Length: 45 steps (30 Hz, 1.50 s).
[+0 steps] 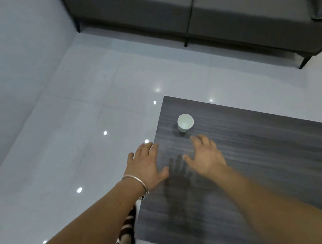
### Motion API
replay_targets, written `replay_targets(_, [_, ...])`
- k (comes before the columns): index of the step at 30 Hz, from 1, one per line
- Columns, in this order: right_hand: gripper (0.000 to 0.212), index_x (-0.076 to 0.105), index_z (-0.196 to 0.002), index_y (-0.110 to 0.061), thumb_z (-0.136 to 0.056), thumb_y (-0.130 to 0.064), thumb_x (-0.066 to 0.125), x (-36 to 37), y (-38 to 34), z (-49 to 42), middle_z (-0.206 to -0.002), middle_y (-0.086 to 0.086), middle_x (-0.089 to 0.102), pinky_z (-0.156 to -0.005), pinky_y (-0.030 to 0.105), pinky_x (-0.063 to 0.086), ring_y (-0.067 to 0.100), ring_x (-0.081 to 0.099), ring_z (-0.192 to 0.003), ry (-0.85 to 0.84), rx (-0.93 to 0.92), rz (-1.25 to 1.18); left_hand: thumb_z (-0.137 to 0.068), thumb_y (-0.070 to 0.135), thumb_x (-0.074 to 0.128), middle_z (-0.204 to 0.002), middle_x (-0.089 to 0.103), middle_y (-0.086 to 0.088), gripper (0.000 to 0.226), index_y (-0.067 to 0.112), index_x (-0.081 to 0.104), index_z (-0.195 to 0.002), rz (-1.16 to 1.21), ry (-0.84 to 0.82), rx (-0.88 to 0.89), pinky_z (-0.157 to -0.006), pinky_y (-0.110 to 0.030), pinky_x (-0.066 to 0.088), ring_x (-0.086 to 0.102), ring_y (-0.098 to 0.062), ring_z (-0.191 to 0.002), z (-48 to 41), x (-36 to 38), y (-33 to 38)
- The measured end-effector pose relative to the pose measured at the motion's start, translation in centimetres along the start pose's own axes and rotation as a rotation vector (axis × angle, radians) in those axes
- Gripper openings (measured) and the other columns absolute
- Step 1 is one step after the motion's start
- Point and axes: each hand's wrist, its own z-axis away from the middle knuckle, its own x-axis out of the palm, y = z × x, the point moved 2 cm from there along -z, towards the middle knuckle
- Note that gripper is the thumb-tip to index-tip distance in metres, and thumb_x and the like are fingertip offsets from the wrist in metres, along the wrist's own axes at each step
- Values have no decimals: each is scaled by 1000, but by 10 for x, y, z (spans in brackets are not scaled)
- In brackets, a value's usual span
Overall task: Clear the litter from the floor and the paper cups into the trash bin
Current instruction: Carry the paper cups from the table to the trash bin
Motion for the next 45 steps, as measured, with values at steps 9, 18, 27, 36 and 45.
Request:
replay_targets(9, [92, 13, -151, -33, -79, -54, 67, 17, 1, -162, -156, 3, 13, -101, 49, 43, 33, 25, -137, 65, 162, -49, -82, 61, 48, -153, 24, 2, 83, 22, 18, -149, 94, -12, 162, -113, -38, 25, 21, -17, -141, -125, 53, -47])
replay_targets(18, [63, 38, -142, -22, -87, -36, 64, 69, -15, -175, -137, 11, 37, -96, 40, 43, 35, 43, -120, 55, 240, -130, -77, 55, 63, -148, 36, 0, 87, 21, 23, -147, 235, -83, 246, -107, -25, 24, 35, -17, -133, -152, 89, -98])
replay_targets(27, [78, 31, -147, -25, -82, -43, 69, 29, -59, -25, -142, 0, 35, -100, 31, 40, 22, 46, -125, 113, 211, -513, -72, 44, 73, -144, 40, 2, 94, 26, 21, -148, 357, -308, 393, -100, -22, 38, 46, -16, -126, -107, 37, -56])
replay_targets(36, [85, 28, -150, -20, -80, -35, 73, -6, -29, 171, -146, 1, 34, -106, 27, 35, 18, 43, -131, 274, 366, -670, -59, 31, 74, -119, 59, 8, 74, 26, 49, -129, 441, -387, 760, -89, -32, 49, 58, -8, -106, 16, 9, 70])
replay_targets(45, [85, 25, -150, -32, -80, -54, 67, 78, 26, 450, -146, -12, 34, -104, 31, 41, 10, 41, -130, 532, 592, -947, -60, 45, 66, -110, 52, 34, 74, 63, 29, -121, 262, -504, 1093, -69, -6, 43, 54, 12, -96, 228, 76, 179])
